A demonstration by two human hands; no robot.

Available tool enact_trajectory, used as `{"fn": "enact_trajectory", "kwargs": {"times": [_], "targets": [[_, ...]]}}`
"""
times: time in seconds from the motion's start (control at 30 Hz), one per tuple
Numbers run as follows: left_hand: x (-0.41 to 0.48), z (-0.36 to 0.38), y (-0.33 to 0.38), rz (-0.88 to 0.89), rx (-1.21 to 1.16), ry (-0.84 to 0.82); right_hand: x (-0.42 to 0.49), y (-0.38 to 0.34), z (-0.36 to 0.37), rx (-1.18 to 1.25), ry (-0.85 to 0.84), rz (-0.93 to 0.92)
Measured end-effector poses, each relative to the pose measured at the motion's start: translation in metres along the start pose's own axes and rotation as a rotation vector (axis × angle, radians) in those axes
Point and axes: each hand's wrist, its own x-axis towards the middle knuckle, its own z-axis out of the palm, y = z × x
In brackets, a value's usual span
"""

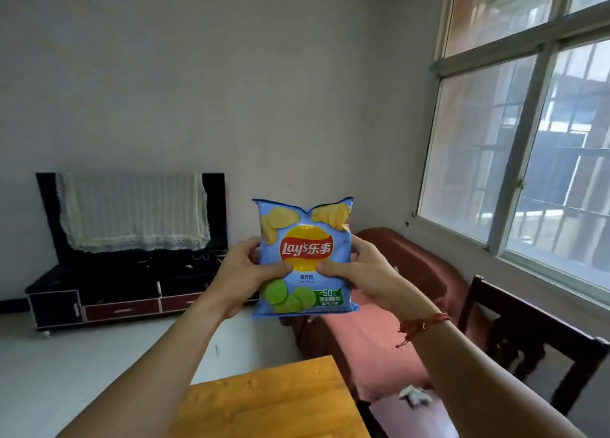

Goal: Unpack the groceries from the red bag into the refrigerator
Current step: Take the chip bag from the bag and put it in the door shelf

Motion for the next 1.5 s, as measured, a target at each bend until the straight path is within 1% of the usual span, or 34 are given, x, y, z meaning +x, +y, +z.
{"fn": "enact_trajectory", "kwargs": {"times": [0.17,0.4,0.53,0.7,0.83,1.07,1.3,1.5], "targets": [[-0.005,-0.010,0.016,0.053,0.005,0.019,0.003,-0.016,0.009,0.019,-0.016,-0.039],[-0.012,-0.021,0.020,0.074,-0.005,0.057,0.013,-0.015,0.020,0.051,-0.069,-0.032],[-0.024,-0.035,0.018,0.073,0.025,0.125,0.022,-0.008,0.035,0.045,-0.117,-0.024],[-0.049,-0.071,0.018,0.072,0.090,0.245,0.030,-0.001,0.077,0.061,-0.214,-0.023],[-0.079,-0.111,0.025,0.069,0.115,0.321,0.038,-0.001,0.126,0.048,-0.282,-0.025],[-0.160,-0.201,0.048,0.073,0.182,0.540,0.032,-0.015,0.249,0.123,-0.463,-0.021],[-0.262,-0.269,0.075,0.067,0.268,0.782,0.012,-0.027,0.376,0.181,-0.704,-0.042],[-0.333,-0.297,0.096,0.047,0.321,1.006,-0.006,-0.043,0.463,0.207,-0.942,-0.079]]}}
